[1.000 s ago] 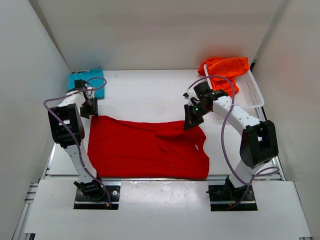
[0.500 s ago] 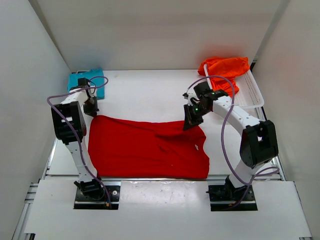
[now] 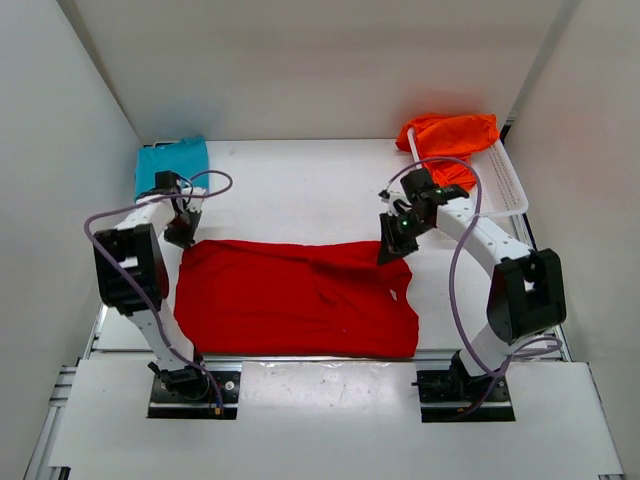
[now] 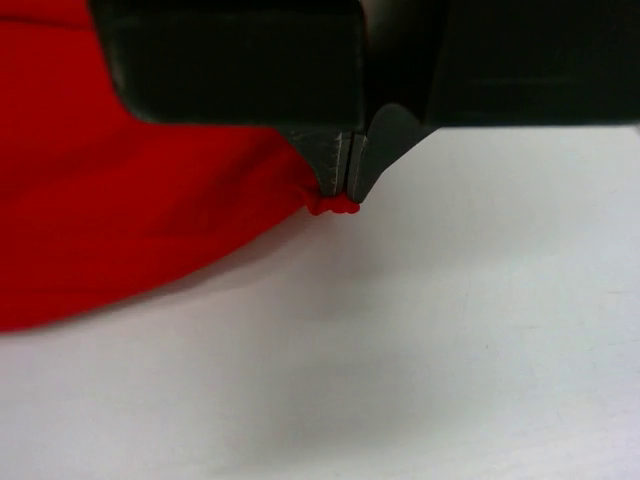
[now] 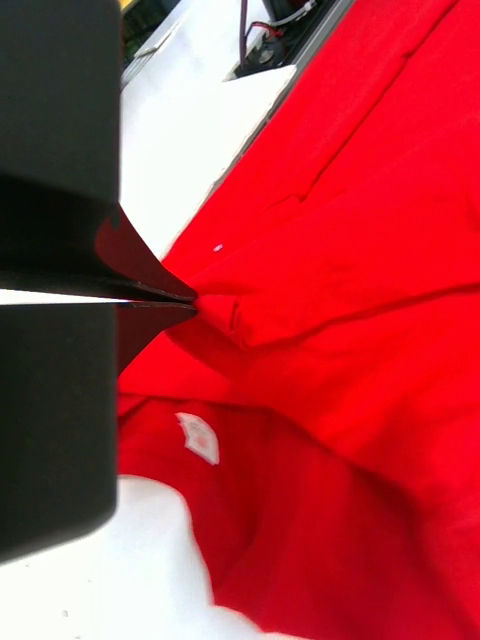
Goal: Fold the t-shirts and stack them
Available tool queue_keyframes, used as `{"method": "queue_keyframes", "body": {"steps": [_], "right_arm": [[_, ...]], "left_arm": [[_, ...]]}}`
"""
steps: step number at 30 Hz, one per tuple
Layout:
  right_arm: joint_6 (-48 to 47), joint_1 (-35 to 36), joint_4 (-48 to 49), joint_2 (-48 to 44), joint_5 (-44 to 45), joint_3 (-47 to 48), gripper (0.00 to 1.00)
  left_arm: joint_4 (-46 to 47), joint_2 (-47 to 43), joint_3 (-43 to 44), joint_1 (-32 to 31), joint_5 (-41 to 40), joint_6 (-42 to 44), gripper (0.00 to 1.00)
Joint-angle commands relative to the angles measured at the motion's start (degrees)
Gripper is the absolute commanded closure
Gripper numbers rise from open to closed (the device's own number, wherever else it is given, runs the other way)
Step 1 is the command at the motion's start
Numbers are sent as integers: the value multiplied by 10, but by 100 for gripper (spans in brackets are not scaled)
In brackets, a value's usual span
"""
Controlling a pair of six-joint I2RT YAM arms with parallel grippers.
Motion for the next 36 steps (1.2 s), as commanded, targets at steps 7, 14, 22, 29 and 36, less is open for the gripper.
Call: {"method": "queue_keyframes", "body": {"steps": [7, 14, 22, 29, 36], "right_arm": [[-13, -14, -24, -69, 15, -37, 100], [-8, -11, -33, -131, 16, -99, 100], [1, 24, 5, -134, 18, -161, 100], [-5, 3, -5, -160, 17, -187, 100], [-11, 17, -47, -172, 23, -152, 100]], "left_arm": [[26, -142, -60, -8, -34, 149, 100], [27, -168, -114, -12, -61, 216, 100], [24, -190, -187, -41, -72, 237, 100], [67, -201, -225, -24, -102, 255, 100], [40, -190, -159, -7, -80, 245, 100]]}}
